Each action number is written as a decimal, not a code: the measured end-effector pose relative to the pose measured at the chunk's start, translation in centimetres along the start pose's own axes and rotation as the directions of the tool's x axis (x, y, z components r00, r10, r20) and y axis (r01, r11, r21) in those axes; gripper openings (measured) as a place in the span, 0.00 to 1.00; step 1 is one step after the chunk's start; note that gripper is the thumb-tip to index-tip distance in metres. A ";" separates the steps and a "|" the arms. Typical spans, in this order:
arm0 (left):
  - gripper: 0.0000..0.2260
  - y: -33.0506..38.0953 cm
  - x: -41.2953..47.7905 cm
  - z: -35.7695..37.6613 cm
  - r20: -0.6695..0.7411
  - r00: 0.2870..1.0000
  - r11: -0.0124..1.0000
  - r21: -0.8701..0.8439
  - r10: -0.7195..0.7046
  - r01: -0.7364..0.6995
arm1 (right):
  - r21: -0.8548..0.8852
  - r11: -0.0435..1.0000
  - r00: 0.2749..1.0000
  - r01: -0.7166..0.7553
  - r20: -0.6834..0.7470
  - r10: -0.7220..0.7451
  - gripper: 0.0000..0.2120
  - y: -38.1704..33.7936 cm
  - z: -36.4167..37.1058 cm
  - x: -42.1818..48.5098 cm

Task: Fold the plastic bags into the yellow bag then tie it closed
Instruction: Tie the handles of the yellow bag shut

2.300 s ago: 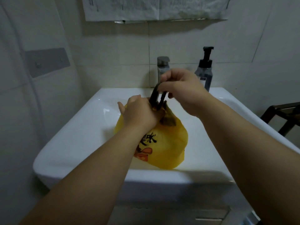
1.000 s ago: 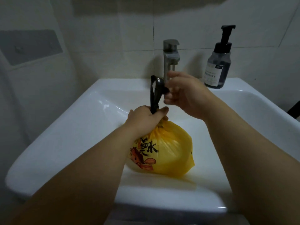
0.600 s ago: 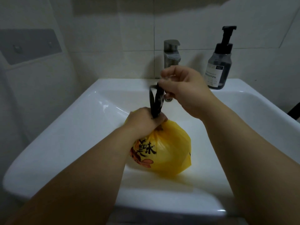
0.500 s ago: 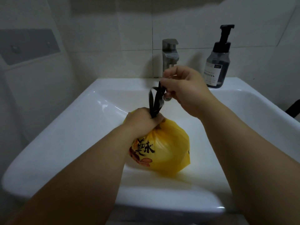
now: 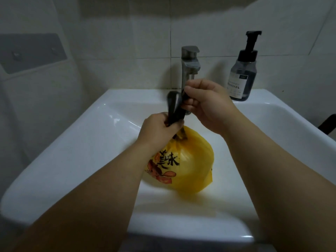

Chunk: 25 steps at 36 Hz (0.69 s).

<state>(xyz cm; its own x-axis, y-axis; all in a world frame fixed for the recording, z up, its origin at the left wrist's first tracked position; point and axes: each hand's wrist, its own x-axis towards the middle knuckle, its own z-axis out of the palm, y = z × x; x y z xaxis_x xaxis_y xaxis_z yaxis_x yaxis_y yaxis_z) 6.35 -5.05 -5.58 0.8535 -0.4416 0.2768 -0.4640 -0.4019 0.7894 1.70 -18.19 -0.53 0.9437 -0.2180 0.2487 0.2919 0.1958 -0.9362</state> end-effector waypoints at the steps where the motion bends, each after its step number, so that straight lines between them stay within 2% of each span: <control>1: 0.08 -0.1 0.1 0.1 -0.003 1.000 1.000 -0.001 -0.005 0.005 | -0.020 1.000 1.000 0.006 0.022 -0.006 0.05 -0.1 0.2 -0.1; 7: 0.11 -0.5 0.4 0.0 -0.008 0.996 0.994 -0.063 -0.089 0.089 | -0.196 0.974 0.992 0.113 0.074 -0.100 0.09 -0.8 1.1 -0.6; 11: 0.08 -0.5 0.4 0.0 -0.017 0.991 0.987 -0.091 -0.135 0.133 | -0.099 0.984 0.988 0.150 0.062 -0.145 0.09 -1.3 1.3 -0.7; 15: 0.04 -0.2 0.2 0.0 -0.010 0.995 0.991 -0.084 -0.101 0.100 | 0.017 0.993 0.993 0.119 -0.001 -0.119 0.08 -1.2 0.9 -0.5; 20: 0.13 -0.1 -0.1 -0.1 0.099 0.989 0.994 0.033 -0.109 0.106 | -0.072 0.995 0.985 0.076 -0.152 -0.086 0.05 -0.5 0.1 0.1; 23: 0.14 0.0 -0.2 -0.1 0.173 0.976 0.991 0.056 -0.133 0.125 | -0.070 0.994 0.981 0.082 -0.172 -0.093 0.07 -0.7 0.1 0.0; 25: 0.17 -0.3 -0.1 -0.3 0.202 0.970 0.990 0.032 -0.138 0.134 | -0.147 0.985 0.979 0.086 -0.168 -0.111 0.07 -0.8 0.0 0.0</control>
<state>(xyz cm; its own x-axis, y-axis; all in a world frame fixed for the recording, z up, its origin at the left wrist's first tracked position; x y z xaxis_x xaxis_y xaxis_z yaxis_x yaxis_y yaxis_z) 6.47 -4.66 -5.74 0.8434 -0.5351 0.0486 -0.3525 -0.4829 0.8016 1.48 -18.38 0.25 0.8660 -0.3961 0.3053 0.3458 0.0334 -0.9377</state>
